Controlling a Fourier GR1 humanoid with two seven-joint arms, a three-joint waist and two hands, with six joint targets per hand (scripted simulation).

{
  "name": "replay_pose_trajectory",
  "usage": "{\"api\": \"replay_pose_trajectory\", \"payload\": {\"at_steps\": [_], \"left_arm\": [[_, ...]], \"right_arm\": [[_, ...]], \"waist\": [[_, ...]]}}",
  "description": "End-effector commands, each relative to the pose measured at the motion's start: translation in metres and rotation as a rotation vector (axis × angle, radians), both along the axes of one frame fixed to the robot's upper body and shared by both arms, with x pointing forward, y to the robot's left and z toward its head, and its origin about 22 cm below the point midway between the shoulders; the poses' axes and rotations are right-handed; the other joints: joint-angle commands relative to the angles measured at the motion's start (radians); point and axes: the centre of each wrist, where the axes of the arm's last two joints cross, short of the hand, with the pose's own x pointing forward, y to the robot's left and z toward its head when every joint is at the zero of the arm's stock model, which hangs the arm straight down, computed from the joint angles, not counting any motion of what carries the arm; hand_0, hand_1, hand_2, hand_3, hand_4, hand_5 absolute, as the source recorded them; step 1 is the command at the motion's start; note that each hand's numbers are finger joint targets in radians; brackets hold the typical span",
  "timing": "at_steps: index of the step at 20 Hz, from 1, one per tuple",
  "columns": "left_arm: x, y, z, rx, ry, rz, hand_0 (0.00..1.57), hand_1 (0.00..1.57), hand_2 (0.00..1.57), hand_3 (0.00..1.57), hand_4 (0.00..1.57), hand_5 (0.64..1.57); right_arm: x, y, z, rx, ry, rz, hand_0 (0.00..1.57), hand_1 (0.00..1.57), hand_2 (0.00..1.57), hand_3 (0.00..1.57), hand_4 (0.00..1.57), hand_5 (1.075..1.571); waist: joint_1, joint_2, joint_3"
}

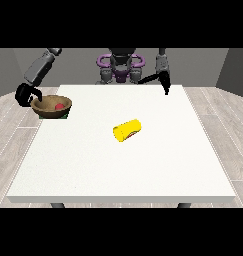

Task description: Pick the cup and pour the ball into the bowl, then pick the bowl and place it on the pad

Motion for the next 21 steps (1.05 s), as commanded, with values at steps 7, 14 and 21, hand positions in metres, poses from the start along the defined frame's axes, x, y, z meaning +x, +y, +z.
{"api": "replay_pose_trajectory", "payload": {"at_steps": [7,14,21], "left_arm": [[-0.009,-0.003,0.02,0.005,-0.037,0.002,0.0,0.0,0.0,0.0,0.0,1.565],[-0.022,0.006,0.046,-0.008,-0.073,-0.004,0.0,0.0,0.0,0.0,0.0,1.568],[-0.021,0.008,-0.008,-0.052,0.073,0.043,0.0,0.0,0.0,0.0,0.0,1.569]], "right_arm": [[-0.017,-0.04,0.063,-0.147,0.046,-0.179,0.18,0.18,0.47,0.43,0.0,1.489],[-0.01,-0.033,0.057,-0.156,0.03,-0.162,0.0,0.0,0.36,0.26,0.0,1.489],[-0.04,-0.069,0.124,-0.106,0.012,-0.045,0.0,0.0,0.19,0.29,0.0,1.503]], "waist": [[0.016,0.047,0.0],[0.005,0.049,0.0008],[-0.053,-0.084,-0.0014]]}}
